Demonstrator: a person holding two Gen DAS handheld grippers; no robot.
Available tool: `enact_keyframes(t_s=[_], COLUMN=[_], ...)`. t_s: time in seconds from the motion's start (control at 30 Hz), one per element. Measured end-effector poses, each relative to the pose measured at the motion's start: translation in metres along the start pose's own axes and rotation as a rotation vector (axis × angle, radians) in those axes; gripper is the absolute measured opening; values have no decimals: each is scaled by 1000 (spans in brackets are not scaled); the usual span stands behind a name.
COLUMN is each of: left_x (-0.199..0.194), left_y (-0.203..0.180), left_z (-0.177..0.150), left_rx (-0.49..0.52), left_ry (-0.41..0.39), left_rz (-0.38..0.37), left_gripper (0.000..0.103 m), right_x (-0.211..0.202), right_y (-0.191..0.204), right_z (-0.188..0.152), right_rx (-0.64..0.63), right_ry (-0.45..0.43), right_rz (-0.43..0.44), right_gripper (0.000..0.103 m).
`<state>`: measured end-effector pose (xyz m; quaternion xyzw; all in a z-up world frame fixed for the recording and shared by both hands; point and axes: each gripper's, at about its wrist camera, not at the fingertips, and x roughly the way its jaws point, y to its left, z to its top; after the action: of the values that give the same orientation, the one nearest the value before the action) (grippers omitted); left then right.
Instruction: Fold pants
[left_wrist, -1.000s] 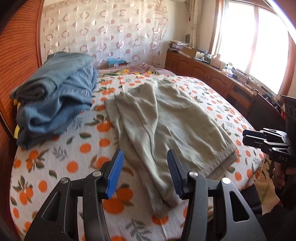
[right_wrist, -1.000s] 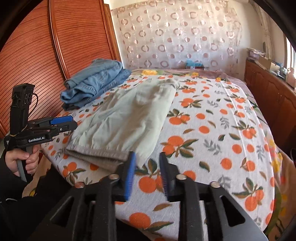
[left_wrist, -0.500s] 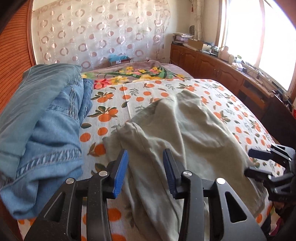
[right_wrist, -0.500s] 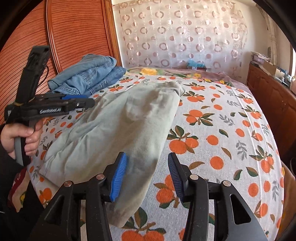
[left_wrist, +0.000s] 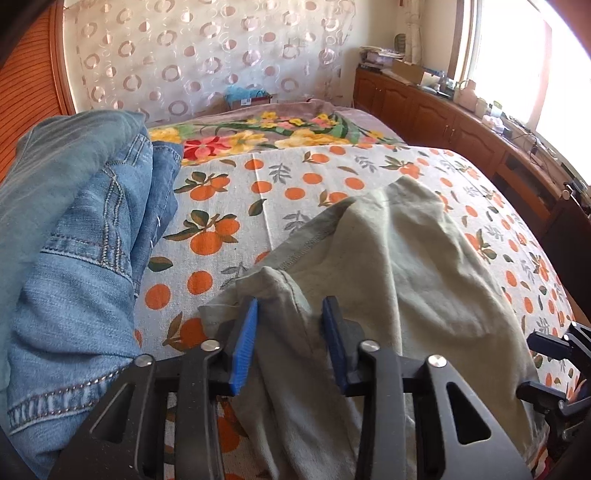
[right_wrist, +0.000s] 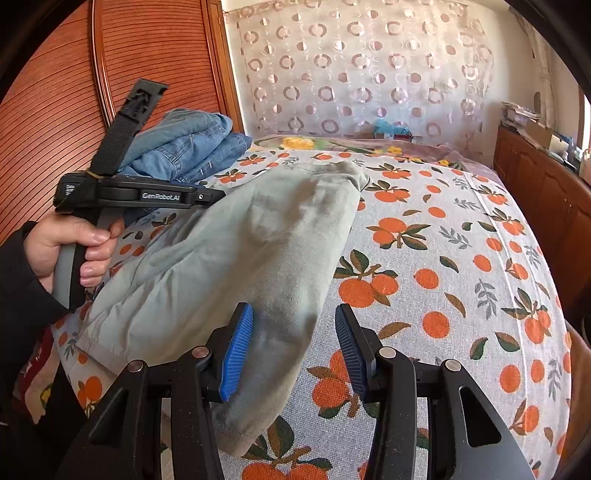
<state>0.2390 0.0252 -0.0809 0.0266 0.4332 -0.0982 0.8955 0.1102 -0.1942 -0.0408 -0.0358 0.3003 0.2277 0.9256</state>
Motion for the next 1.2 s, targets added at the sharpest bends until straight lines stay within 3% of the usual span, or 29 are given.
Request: enact_keyframes(t_s=[0.1, 0.17, 0.37, 0.67, 0.77, 0.83, 0.97, 1.03, 1.1, 1.2], left_x=[1, -2, -24, -35, -43, -53, -70, -78, -82, -91], left_y=[-1, 1, 21, 24, 17, 12, 2, -4, -7, -13], left_z=[-1, -2, 4, 2, -7, -15, -34, -44, -51, -64], left_rx=[10, 18, -26, -6, 9, 17, 23, 27, 31, 40], left_ry=[1, -18, -82, -89, -96, -103, -137, -150, -152, -159], left_rz=[4, 18, 53, 57, 44, 22, -9, -42, -54, -78], left_gripper=[8, 4, 4, 4, 9, 18, 50, 57, 71, 74], right_x=[-2, -3, -2, -3, -2, -2, -2, -2, -2, -1], right_y=[0, 1, 0, 1, 1, 1, 1, 1, 1, -1], right_z=[-1, -2, -2, -3, -3, -2, -3, -3, -3, -3], right_rx=[2, 2, 4, -5, -6, -4, -3, -3, -2, 1], right_ry=[-6, -9, -10, -11, -9, -10, -11, -11, -11, -10], right_rz=[-2, -2, -5, -9, -8, -9, -10, -10, -10, -11], right_gripper=[48, 48, 48, 48, 48, 48, 48, 48, 48, 48])
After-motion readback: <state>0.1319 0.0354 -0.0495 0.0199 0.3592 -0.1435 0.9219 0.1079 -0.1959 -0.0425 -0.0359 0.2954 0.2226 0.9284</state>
